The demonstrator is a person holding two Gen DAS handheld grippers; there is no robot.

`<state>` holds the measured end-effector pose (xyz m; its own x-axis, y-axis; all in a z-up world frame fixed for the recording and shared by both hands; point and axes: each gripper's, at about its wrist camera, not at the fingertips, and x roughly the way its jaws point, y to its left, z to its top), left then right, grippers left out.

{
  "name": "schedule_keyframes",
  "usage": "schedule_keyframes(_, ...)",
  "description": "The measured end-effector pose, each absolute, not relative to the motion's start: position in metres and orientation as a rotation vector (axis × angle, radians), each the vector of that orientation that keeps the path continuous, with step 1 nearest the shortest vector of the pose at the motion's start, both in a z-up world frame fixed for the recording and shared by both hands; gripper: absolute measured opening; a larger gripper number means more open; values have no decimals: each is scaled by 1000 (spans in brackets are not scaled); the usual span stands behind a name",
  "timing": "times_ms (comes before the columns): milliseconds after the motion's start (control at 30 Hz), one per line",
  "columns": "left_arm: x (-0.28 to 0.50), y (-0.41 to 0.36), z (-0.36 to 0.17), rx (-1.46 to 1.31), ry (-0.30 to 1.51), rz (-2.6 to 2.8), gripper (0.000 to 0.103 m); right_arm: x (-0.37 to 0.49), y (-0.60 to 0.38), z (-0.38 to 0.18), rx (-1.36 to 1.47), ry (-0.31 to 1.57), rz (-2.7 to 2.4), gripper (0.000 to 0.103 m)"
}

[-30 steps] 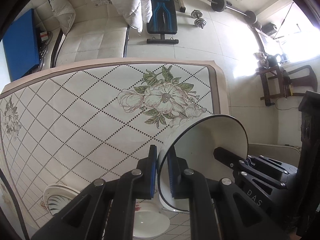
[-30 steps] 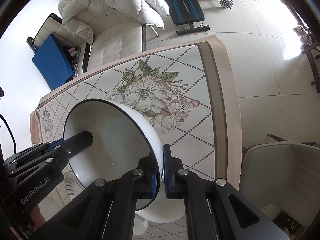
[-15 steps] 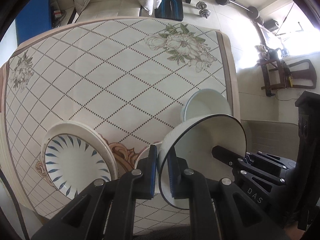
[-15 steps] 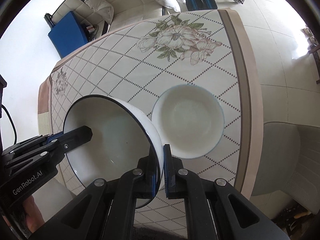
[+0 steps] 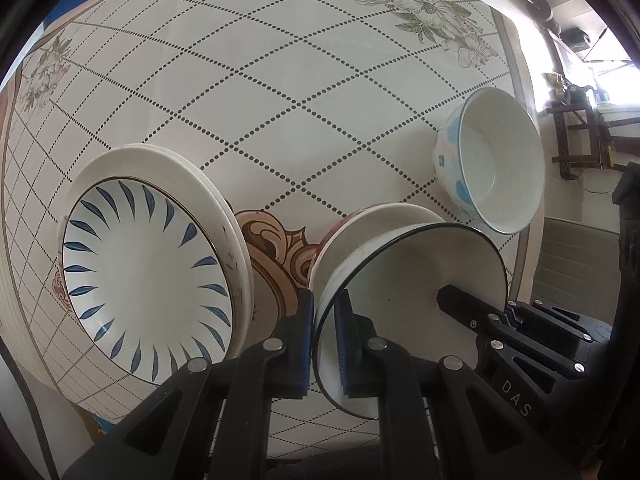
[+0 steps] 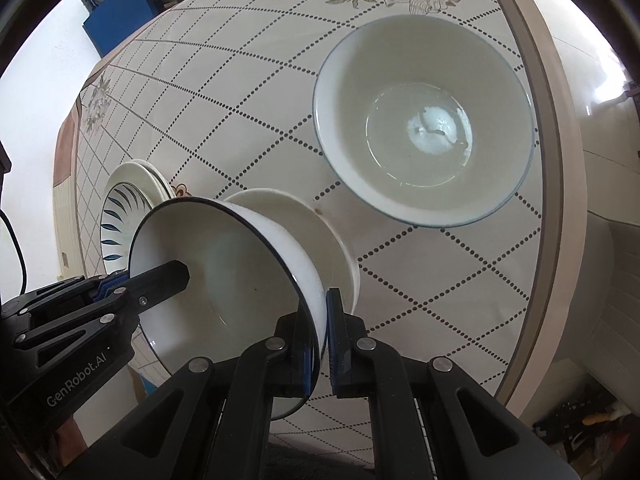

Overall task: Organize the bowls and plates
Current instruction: 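Lift the dark-rimmed bowl and carry it over the red-flower bowl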

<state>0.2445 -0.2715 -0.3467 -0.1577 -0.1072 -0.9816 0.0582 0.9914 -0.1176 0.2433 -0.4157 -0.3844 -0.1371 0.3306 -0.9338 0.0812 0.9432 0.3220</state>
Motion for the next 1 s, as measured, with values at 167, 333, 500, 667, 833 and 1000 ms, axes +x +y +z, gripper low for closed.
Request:
schedule_keyframes(167, 241, -277, -353, -16, 1728, -133, 8, 241, -416, -398, 309, 1730, 206, 7)
schedule_keyframes(333, 242, -277, -361, -18, 1741, -121, 8, 245, -416, -400, 291, 1734, 202, 7)
schedule_keyframes(500, 243, -276, -367, -29, 1760, -111, 8, 254, -409, -401, 246, 1748, 201, 7)
schedule_keyframes(667, 246, -268, -368, -54, 1770, -105, 8, 261, -408, -405, 239, 1775, 192, 7)
schedule_keyframes(833, 243, -260, -370, -70, 1780, -104, 8, 261, -410, -406, 269, 1804, 190, 9)
schedule_keyframes(1000, 246, -254, -371, -90, 1781, -101, 8, 259, -416, -401, 310, 1815, 190, 12)
